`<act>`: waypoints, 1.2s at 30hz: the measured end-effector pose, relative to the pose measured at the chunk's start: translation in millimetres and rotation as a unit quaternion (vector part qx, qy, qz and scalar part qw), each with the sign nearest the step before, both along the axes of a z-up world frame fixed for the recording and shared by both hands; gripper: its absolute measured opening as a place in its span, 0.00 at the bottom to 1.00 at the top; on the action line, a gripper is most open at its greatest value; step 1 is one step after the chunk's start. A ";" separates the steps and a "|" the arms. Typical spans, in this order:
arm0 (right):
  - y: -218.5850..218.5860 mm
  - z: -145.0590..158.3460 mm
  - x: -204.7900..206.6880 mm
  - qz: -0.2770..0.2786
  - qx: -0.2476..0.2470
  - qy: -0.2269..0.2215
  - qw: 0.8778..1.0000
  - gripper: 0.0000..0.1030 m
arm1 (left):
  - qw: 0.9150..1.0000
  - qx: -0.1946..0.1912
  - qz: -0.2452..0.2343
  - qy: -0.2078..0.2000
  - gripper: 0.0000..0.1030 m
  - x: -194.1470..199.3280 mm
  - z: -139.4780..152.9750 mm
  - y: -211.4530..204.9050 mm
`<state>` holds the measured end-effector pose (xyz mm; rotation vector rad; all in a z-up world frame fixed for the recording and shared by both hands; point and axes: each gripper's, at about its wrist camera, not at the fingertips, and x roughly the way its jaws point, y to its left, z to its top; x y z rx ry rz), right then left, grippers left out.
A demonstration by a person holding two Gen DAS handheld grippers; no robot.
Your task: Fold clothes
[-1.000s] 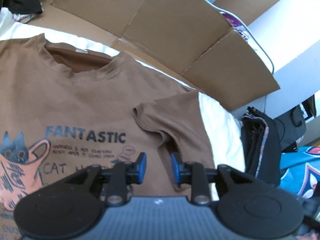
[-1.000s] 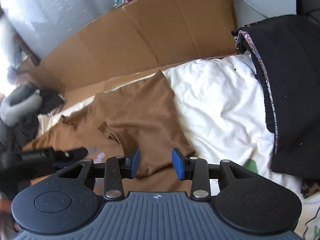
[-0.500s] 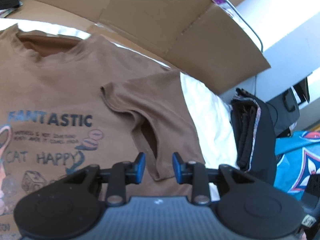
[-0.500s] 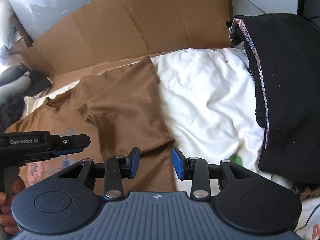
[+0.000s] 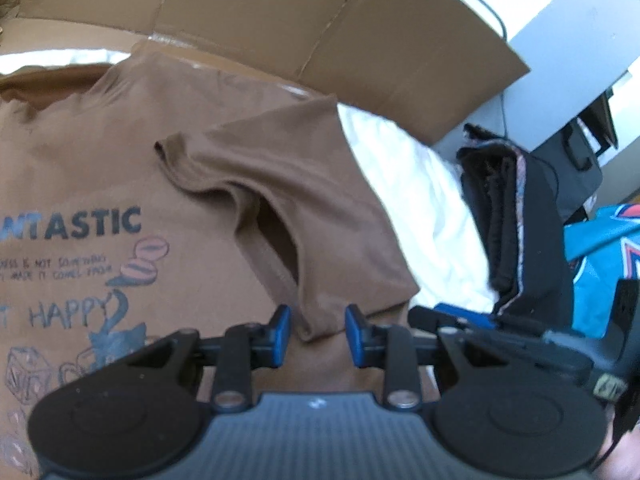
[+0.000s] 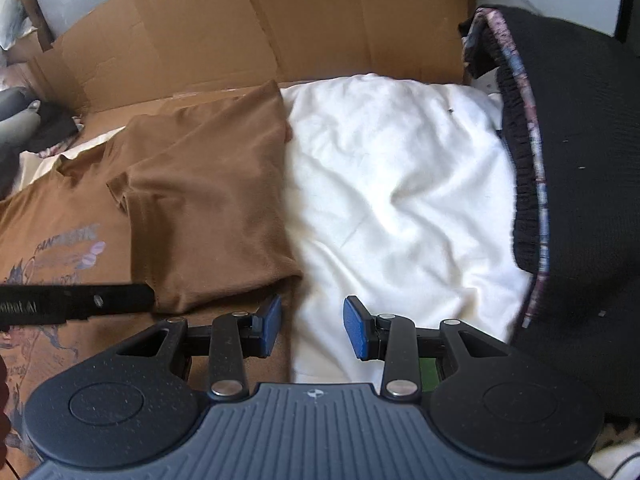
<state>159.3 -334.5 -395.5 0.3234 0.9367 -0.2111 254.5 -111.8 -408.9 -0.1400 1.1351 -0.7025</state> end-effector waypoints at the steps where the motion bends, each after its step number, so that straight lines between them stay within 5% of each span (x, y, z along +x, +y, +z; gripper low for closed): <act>1: 1.6 -0.7 2.0 0.005 -0.006 0.000 1.000 0.41 | 1.000 -0.001 -0.001 0.000 0.30 -0.7 -1.4 -0.1; 7: 7.9 -5.3 12.6 0.025 -0.023 0.000 0.999 0.41 | 1.000 -0.004 -0.009 -0.011 0.28 -3.4 -6.4 -4.4; 9: 9.0 -7.9 14.1 0.030 -0.030 -0.003 0.999 0.40 | 1.000 -0.002 -0.006 -0.007 0.13 -2.7 -8.1 -4.5; 12: 8.3 -9.3 16.8 0.028 -0.033 -0.007 0.999 0.30 | 1.000 -0.012 -0.004 0.002 0.05 -3.1 -4.7 0.9; 23: 14.4 -11.9 19.5 0.031 -0.062 -0.003 0.998 0.26 | 1.000 -0.014 0.000 0.009 0.00 -15.4 12.8 16.0; 28: 17.5 -10.9 18.7 0.036 -0.078 0.003 0.996 0.29 | 1.000 0.004 -0.005 0.025 0.01 -12.5 -2.3 15.4; 36: 19.8 -1.0 8.9 0.047 -0.084 0.014 0.995 0.29 | 0.999 0.023 -0.013 -0.026 0.14 9.5 22.1 31.7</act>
